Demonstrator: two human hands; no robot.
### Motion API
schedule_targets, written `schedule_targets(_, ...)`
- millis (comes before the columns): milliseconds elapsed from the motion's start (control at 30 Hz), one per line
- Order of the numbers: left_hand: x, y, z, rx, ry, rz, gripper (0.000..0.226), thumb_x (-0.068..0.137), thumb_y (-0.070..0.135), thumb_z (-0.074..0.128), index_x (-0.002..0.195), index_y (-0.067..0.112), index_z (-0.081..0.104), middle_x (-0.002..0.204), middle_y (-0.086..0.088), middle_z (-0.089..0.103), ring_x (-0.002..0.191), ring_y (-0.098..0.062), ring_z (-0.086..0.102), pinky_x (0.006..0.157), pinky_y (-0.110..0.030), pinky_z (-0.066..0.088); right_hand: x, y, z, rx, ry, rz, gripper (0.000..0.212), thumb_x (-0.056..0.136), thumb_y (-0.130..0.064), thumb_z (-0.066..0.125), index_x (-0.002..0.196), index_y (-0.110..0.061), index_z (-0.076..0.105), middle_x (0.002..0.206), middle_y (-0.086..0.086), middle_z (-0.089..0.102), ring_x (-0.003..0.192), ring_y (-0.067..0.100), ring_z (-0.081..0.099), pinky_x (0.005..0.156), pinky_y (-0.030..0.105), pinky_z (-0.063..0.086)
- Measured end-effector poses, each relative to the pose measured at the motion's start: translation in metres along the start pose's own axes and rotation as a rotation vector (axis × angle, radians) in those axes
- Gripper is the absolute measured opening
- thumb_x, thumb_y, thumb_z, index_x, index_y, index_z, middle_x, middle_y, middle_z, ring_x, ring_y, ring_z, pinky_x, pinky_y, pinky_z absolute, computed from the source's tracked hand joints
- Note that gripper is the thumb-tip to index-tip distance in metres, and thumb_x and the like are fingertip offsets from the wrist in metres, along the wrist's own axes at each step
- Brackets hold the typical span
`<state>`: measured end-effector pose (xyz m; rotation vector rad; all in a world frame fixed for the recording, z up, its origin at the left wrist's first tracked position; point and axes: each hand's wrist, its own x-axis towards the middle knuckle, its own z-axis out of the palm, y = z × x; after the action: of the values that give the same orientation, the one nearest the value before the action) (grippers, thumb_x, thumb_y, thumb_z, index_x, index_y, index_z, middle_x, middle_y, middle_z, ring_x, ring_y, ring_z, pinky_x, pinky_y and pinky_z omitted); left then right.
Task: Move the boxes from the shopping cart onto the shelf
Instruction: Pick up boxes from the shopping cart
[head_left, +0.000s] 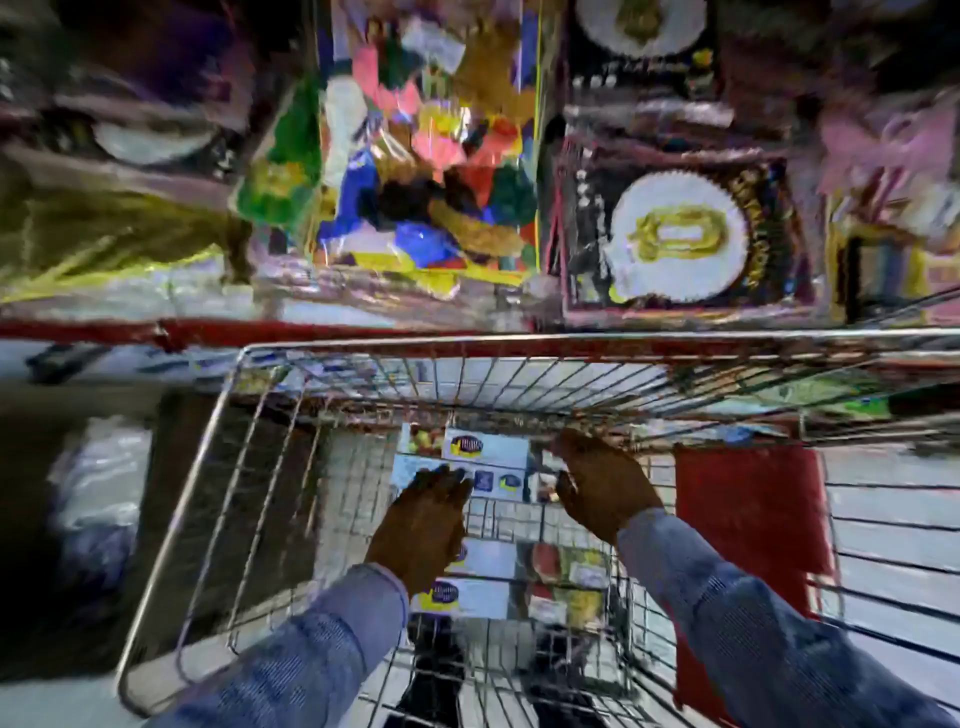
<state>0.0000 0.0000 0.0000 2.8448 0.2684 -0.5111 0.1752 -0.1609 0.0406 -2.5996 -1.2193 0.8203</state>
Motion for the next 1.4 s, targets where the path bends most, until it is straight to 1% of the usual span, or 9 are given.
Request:
schedule_targets(133, 0.023, -0.009, 0.039, 0.064, -0.033, 0.015, 0.082, 0.053, 0.014, 0.093, 0.127, 0.002, 0.061, 0.136, -0.018, 0.059, 0.126, -0.035, 0.055, 0.105, -0.050, 0.039, 0.039, 0.012, 0.032, 0.058, -0.031, -0.004, 0.043, 0.085, -0.015, 0.057, 0.128, -0.012, 0.056, 0.129, 0.016, 0.061, 0.116, 0.037, 0.058, 0.091, 0.042, 0.051)
schedule_targets(267, 0.025, -0.012, 0.064, 0.137, -0.090, 0.039, 0.087, 0.059, 0.000, 0.085, 0.138, -0.002, 0.048, 0.150, -0.023, 0.041, 0.138, -0.040, 0.038, 0.112, -0.055, 0.025, 0.065, 0.017, 0.055, 0.018, -0.069, -0.023, 0.050, 0.083, -0.017, 0.057, 0.132, -0.013, 0.050, 0.121, 0.016, 0.062, 0.113, 0.038, 0.058, 0.085, 0.042, 0.051)
schedule_targets(400, 0.020, -0.011, 0.067, 0.101, -0.146, 0.037, 0.080, 0.055, -0.001, 0.087, 0.129, 0.002, 0.058, 0.143, -0.020, 0.052, 0.132, -0.042, 0.046, 0.108, -0.056, 0.037, 0.076, 0.018, 0.057, -0.045, -0.127, -0.061, 0.059, 0.084, -0.019, 0.055, 0.141, -0.013, 0.041, 0.129, 0.018, 0.056, 0.119, 0.039, 0.054, 0.089, 0.046, 0.052)
schedule_targets(600, 0.036, -0.007, 0.057, 0.013, -0.073, -0.027, 0.081, 0.043, 0.002, 0.095, 0.118, 0.003, 0.066, 0.111, -0.017, 0.069, 0.098, -0.037, 0.066, 0.077, -0.042, 0.061, 0.088, 0.021, 0.062, -0.206, -0.211, -0.144, 0.060, 0.086, -0.026, 0.061, 0.141, -0.013, 0.041, 0.136, 0.016, 0.054, 0.125, 0.037, 0.051, 0.097, 0.047, 0.047)
schedule_targets(733, 0.042, 0.000, 0.044, -0.103, -0.064, -0.029, 0.058, 0.078, -0.007, 0.066, 0.134, 0.002, 0.052, 0.128, -0.020, 0.061, 0.116, -0.039, 0.058, 0.098, -0.044, 0.048, 0.093, 0.014, 0.063, -0.312, -0.203, -0.188, 0.057, 0.084, -0.023, 0.065, 0.135, -0.009, 0.043, 0.128, 0.016, 0.060, 0.114, 0.036, 0.058, 0.086, 0.043, 0.051)
schedule_targets(833, 0.035, 0.003, 0.031, -0.131, -0.054, -0.063, 0.056, 0.084, 0.001, 0.063, 0.137, 0.005, 0.046, 0.132, -0.015, 0.058, 0.117, -0.035, 0.054, 0.098, -0.041, 0.044, 0.088, 0.008, 0.055, -0.313, -0.171, -0.177, 0.052, 0.081, -0.019, 0.067, 0.128, -0.007, 0.047, 0.120, 0.016, 0.063, 0.107, 0.037, 0.061, 0.079, 0.042, 0.052)
schedule_targets(1033, -0.005, -0.003, -0.034, -0.179, 0.012, 0.002, 0.063, 0.067, 0.019, 0.084, 0.125, 0.007, 0.062, 0.119, -0.014, 0.070, 0.104, -0.036, 0.067, 0.084, -0.044, 0.059, 0.041, -0.021, -0.015, -0.333, -0.077, -0.261, 0.055, 0.082, -0.032, 0.064, 0.128, -0.005, 0.047, 0.119, 0.019, 0.064, 0.106, 0.039, 0.062, 0.082, 0.042, 0.050)
schedule_targets(1167, -0.041, 0.007, -0.118, -0.111, 0.111, 0.020, 0.063, 0.052, 0.048, 0.070, 0.108, 0.019, 0.073, 0.103, 0.000, 0.077, 0.085, -0.020, 0.074, 0.060, -0.030, 0.060, -0.001, -0.053, -0.094, -0.334, -0.017, -0.352, 0.046, 0.082, -0.039, 0.062, 0.117, -0.010, 0.055, 0.112, 0.015, 0.066, 0.103, 0.037, 0.062, 0.079, 0.039, 0.048)
schedule_targets(1400, -0.108, 0.042, -0.277, -0.044, 0.368, 0.057, 0.062, 0.047, 0.060, 0.071, 0.100, 0.029, 0.075, 0.097, 0.009, 0.078, 0.081, -0.013, 0.073, 0.059, -0.025, 0.059, -0.071, -0.121, -0.250, -0.427, 0.157, -0.448, 0.047, 0.078, -0.049, 0.063, 0.111, -0.015, 0.058, 0.102, 0.011, 0.068, 0.097, 0.034, 0.064, 0.078, 0.039, 0.052)
